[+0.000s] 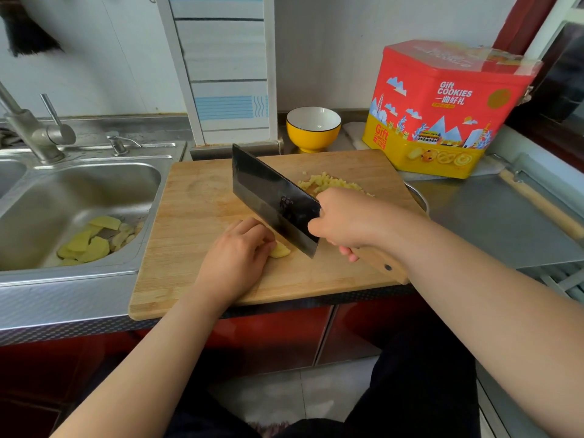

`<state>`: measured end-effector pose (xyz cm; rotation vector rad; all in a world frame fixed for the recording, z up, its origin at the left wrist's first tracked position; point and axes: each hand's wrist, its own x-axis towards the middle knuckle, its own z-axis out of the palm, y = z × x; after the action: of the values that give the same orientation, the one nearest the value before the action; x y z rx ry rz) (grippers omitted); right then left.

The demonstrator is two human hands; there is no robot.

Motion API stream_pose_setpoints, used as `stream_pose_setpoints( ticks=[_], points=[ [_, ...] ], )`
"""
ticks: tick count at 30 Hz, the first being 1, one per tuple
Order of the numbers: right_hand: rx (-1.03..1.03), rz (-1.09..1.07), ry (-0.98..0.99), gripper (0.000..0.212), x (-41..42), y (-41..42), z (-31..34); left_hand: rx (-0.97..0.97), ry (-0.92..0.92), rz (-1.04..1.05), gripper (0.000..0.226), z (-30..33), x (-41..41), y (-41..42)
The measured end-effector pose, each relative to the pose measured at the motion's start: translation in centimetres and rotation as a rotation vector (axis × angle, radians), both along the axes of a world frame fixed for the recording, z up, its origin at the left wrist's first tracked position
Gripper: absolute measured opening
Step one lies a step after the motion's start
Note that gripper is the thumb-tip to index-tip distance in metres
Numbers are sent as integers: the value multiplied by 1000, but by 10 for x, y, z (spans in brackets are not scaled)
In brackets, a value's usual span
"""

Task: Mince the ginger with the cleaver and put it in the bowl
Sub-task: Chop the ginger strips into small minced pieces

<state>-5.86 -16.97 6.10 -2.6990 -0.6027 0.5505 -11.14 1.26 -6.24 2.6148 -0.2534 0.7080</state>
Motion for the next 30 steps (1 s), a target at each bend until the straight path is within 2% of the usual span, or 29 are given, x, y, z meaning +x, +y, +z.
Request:
stream_pose_setpoints(
  ticks=[5, 12, 30],
  points=[
    [-38, 27, 42, 11, -5, 2, 1, 20, 17, 1, 3, 0, 1, 1],
    [-41, 26, 33, 16, -8, 3, 5, 24, 17, -5, 4, 0, 1, 1],
    [-76, 7, 140, 7, -5, 16, 2, 56, 19, -13, 3, -1, 2, 3]
  ],
)
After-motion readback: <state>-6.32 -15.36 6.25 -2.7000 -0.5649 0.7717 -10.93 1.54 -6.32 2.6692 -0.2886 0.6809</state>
